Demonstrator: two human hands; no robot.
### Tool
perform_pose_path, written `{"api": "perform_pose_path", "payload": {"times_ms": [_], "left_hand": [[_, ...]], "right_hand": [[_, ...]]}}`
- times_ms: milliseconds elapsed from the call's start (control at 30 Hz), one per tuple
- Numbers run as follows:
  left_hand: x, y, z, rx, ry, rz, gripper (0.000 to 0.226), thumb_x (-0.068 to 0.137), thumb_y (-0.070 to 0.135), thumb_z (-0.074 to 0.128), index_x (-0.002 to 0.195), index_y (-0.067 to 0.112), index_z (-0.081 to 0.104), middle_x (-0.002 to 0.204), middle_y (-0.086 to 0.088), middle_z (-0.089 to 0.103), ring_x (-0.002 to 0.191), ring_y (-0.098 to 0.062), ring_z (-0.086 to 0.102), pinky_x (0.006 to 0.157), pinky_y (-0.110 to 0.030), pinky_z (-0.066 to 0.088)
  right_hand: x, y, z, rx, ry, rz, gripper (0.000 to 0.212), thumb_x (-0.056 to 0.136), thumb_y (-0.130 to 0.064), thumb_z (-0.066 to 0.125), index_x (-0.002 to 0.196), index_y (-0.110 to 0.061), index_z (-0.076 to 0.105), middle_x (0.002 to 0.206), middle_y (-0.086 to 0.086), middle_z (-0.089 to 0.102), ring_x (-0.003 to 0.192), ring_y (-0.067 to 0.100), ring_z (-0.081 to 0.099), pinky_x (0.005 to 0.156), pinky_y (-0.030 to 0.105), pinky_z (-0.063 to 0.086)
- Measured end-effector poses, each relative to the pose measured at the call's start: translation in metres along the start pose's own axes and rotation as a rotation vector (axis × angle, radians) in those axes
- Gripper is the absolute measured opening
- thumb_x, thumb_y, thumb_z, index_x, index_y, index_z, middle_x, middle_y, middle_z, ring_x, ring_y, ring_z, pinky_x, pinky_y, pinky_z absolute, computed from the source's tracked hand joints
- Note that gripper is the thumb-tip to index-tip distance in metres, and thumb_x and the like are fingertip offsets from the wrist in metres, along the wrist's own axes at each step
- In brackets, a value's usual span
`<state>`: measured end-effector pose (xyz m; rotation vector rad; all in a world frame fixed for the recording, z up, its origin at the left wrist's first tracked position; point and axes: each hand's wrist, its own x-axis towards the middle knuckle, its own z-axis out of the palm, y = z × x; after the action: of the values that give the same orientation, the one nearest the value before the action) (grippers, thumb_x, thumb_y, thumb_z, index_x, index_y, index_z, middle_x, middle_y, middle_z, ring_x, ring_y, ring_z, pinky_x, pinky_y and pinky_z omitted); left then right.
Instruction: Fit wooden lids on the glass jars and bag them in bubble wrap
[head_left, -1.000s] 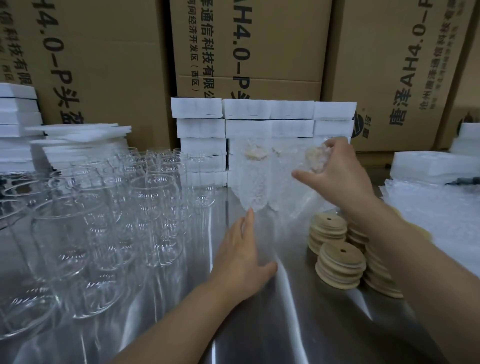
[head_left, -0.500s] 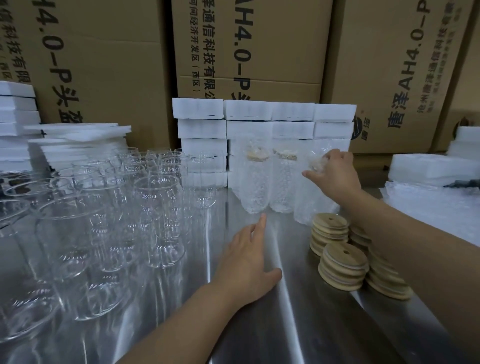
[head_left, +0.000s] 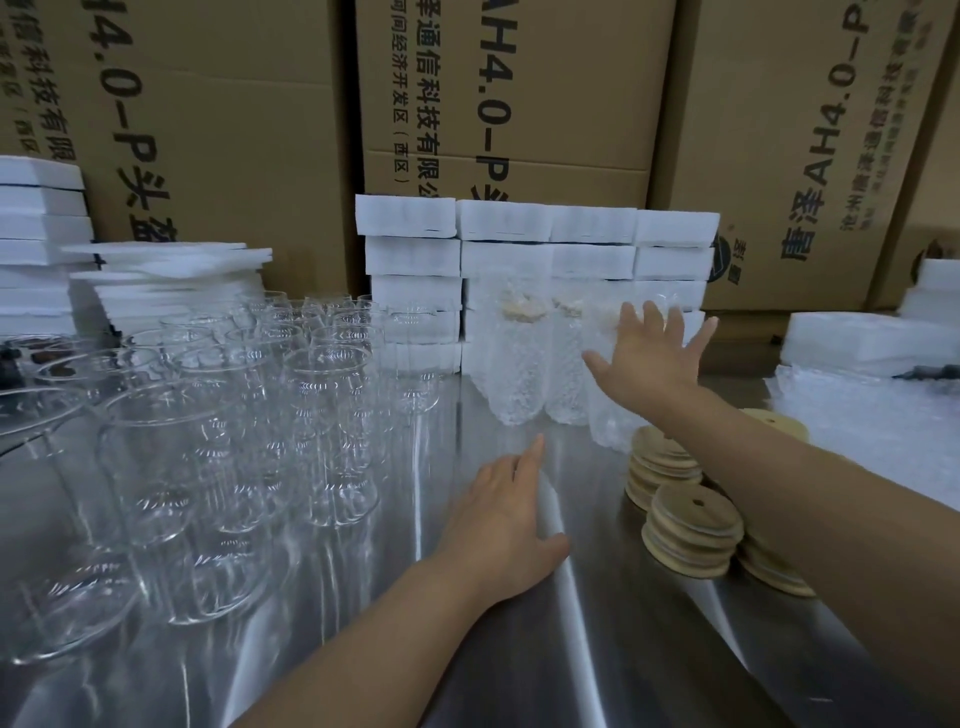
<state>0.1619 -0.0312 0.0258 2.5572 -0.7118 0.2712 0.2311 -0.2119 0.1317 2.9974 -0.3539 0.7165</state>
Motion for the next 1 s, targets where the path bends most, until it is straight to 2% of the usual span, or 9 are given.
{"api": "perform_pose_path", "payload": {"times_ms": [100,167,233,333,433,600,767,933,1000], "left_hand": [[0.001,0.0,0.0,0.019,0.012,0.006,0.089,0.087,0.042,0.06,0.155,0.023,0.006,0.151,-0.001,0.029,0.141,-0.017,0.02,0.114,-0.027,0.018],[0.0,0.0,-0.001,0.032,0.014,0.003,0.086,0.086,0.042,0.061,0.154,0.022,0.013,0.149,-0.003,0.033,0.14,-0.02,0.023,0.115,-0.03,0.021],[0.0,0.001,-0.003,0.034,0.031,-0.002,0.082,0.084,0.041,0.062,0.151,0.019,0.02,0.141,-0.006,0.041,0.134,-0.025,0.034,0.111,-0.034,0.03],[-0.001,0.003,-0.005,0.01,0.065,0.005,0.066,0.084,0.039,0.062,0.141,0.016,0.036,0.137,-0.006,0.047,0.127,-0.026,0.043,0.105,-0.039,0.038],[-0.002,0.004,-0.007,0.048,0.082,0.02,0.043,0.086,0.036,0.057,0.121,0.011,0.052,0.122,-0.011,0.058,0.114,-0.028,0.051,0.096,-0.041,0.043],[-0.001,0.004,-0.006,0.063,0.119,0.038,0.042,0.086,0.039,0.058,0.116,0.011,0.054,0.114,-0.011,0.061,0.106,-0.029,0.055,0.09,-0.041,0.044],[0.002,0.001,-0.004,0.1,0.099,0.001,0.053,0.087,0.044,0.056,0.131,0.016,0.045,0.125,-0.009,0.057,0.116,-0.027,0.052,0.098,-0.036,0.041],[0.006,0.002,-0.001,-0.083,0.078,-0.04,0.053,0.085,0.032,0.059,0.134,0.015,0.046,0.13,-0.007,0.054,0.12,-0.024,0.051,0.096,-0.03,0.043],[0.011,0.003,-0.002,-0.26,0.099,-0.103,0.04,0.085,0.025,0.06,0.123,0.013,0.057,0.12,-0.007,0.062,0.112,-0.022,0.058,0.086,-0.028,0.045]], "right_hand": [[-0.021,-0.037,-0.018,0.278,0.276,-0.173,0.055,0.097,-0.038,0.041,0.147,-0.017,0.028,0.145,0.008,0.039,0.139,0.028,0.026,0.115,0.053,-0.007],[-0.042,-0.068,-0.032,0.502,0.287,-0.393,0.048,0.094,-0.027,0.048,0.141,-0.019,0.038,0.131,0.005,0.054,0.124,0.024,0.045,0.116,0.044,0.009],[-0.066,-0.098,-0.044,0.678,0.108,-0.614,0.053,0.091,-0.022,0.051,0.142,-0.024,0.036,0.141,0.004,0.043,0.115,0.02,0.05,0.108,0.039,0.031],[-0.088,-0.128,-0.048,0.647,-0.125,-0.779,0.07,0.089,-0.031,0.054,0.148,-0.039,0.018,0.158,-0.012,-0.003,0.138,0.02,0.028,0.108,0.041,0.034],[-0.089,-0.139,-0.048,0.587,-0.232,-0.756,0.066,0.09,-0.047,0.053,0.148,-0.038,0.023,0.158,-0.014,-0.016,0.146,0.023,0.013,0.113,0.046,0.027],[-0.085,-0.136,-0.043,0.609,-0.254,-0.725,0.045,0.087,-0.053,0.059,0.119,-0.026,0.047,0.157,-0.004,0.01,0.128,0.022,0.044,0.101,0.037,0.038],[-0.091,-0.118,-0.032,0.798,-0.27,-0.581,0.045,0.073,-0.049,0.077,0.071,-0.02,0.043,0.09,-0.001,0.057,0.084,0.013,0.056,0.071,0.027,0.044],[-0.099,-0.092,-0.019,1.028,-0.124,-0.328,0.049,0.063,-0.04,0.085,0.063,-0.018,0.041,0.106,0.004,0.064,0.098,0.016,0.059,0.071,0.024,0.044],[-0.101,-0.081,-0.011,1.14,0.03,-0.232,0.047,0.064,-0.032,0.085,0.063,-0.018,0.04,0.119,0.006,0.057,0.111,0.017,0.055,0.084,0.02,0.043]]}}
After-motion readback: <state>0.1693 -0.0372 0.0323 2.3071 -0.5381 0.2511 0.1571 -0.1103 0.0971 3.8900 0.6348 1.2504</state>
